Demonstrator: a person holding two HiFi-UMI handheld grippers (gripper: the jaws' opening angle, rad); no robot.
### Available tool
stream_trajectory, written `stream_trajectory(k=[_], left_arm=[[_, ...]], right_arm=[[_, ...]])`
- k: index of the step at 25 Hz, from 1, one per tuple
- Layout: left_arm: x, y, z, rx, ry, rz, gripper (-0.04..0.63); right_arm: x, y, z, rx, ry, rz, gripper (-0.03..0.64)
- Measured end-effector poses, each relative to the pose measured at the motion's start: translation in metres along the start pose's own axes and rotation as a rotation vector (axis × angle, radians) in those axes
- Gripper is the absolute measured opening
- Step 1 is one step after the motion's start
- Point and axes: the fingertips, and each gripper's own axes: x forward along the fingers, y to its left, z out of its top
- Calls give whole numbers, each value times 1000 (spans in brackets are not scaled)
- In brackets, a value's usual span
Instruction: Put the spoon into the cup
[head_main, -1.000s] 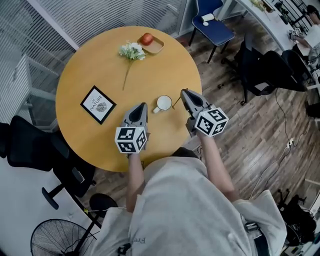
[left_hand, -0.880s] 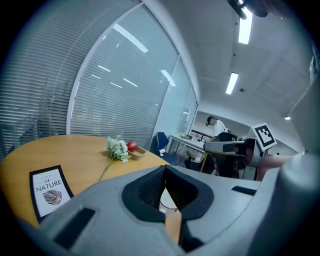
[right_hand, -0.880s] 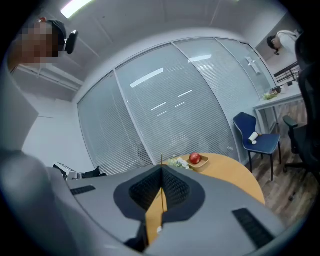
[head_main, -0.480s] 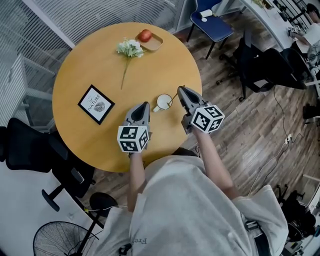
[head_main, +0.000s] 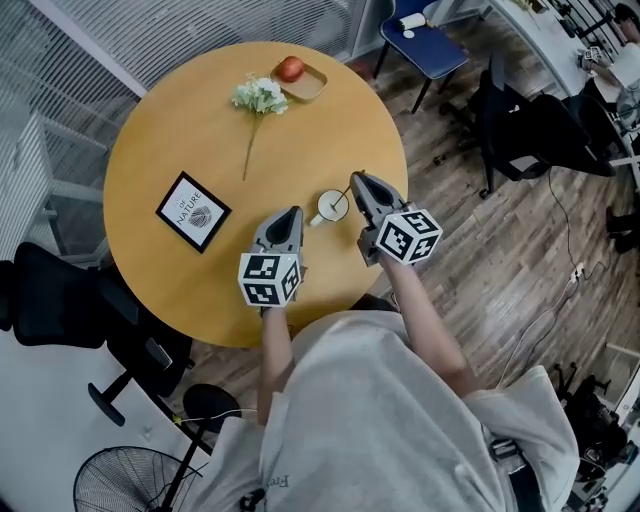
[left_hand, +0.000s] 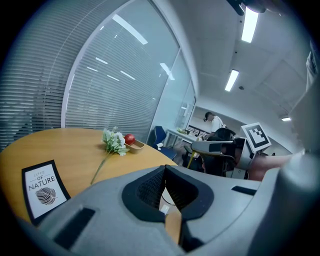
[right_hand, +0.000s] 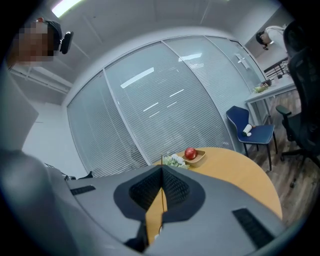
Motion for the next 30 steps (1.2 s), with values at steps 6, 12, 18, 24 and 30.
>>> stream_trajectory(k=[6, 12, 18, 24, 30], left_arm=[[-2, 8, -2, -8, 7, 6, 8], [1, 12, -4, -10, 13, 1, 8], [-4, 13, -5, -9, 12, 8, 8], [-5, 14, -5, -8, 12, 9, 8], [-3, 10, -6, -6, 11, 2, 8]], right_arm=[[9, -2, -17, 51, -6, -14, -5], [7, -16, -26, 154, -65, -36, -5], [-3, -28, -35, 246, -108, -50, -5], [-2, -31, -42, 266, -107, -58, -3], [-2, -34, -49, 282, -105, -66, -3]])
